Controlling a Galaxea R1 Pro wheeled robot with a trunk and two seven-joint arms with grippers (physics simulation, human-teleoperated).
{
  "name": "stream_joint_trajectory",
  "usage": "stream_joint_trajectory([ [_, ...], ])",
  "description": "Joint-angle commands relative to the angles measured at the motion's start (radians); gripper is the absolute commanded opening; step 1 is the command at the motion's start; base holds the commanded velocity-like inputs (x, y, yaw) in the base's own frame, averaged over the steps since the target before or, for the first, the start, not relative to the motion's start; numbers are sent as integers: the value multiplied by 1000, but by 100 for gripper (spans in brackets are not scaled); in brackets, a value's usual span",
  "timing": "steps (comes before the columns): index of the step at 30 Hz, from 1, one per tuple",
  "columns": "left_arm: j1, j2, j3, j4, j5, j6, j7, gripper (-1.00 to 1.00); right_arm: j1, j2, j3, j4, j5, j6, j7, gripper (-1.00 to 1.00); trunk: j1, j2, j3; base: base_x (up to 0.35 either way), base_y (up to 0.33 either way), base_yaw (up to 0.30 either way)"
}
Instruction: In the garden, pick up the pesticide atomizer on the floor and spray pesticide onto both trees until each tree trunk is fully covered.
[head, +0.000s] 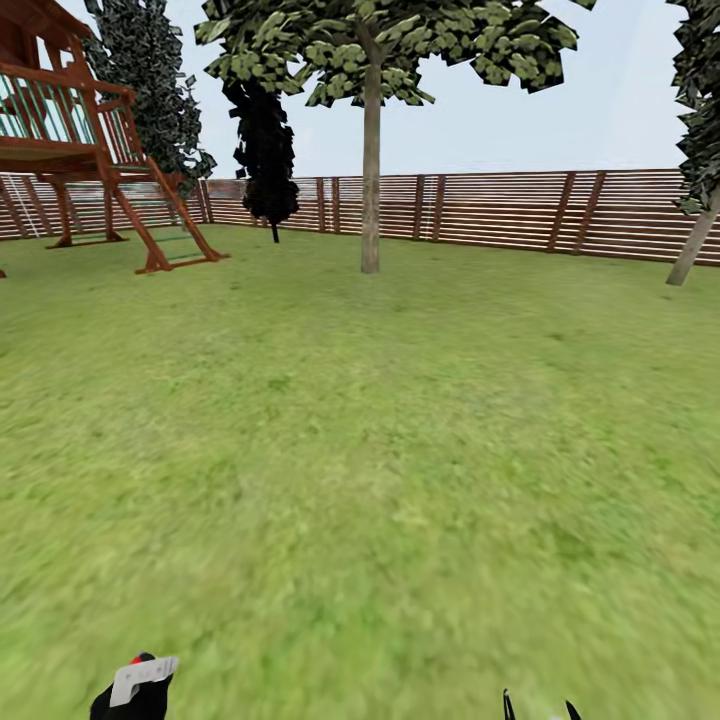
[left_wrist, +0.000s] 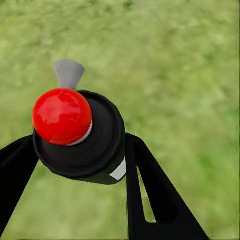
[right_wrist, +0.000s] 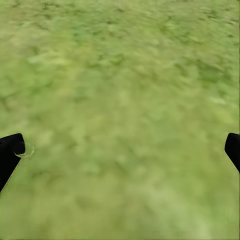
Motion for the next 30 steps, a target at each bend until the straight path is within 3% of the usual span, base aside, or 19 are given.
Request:
stream_joint_trajectory([
  [1, 0, 0, 0, 0, 0, 0, -1, -100, 0, 0, 0, 0, 0, 0, 0, 100, 0, 0, 0, 340, 0, 0],
  [30, -1, 0, 0, -2, 0, 1, -2, -100, 0, 0, 0, 0, 0, 0, 0, 100, 0, 0, 0, 340, 0, 0],
])
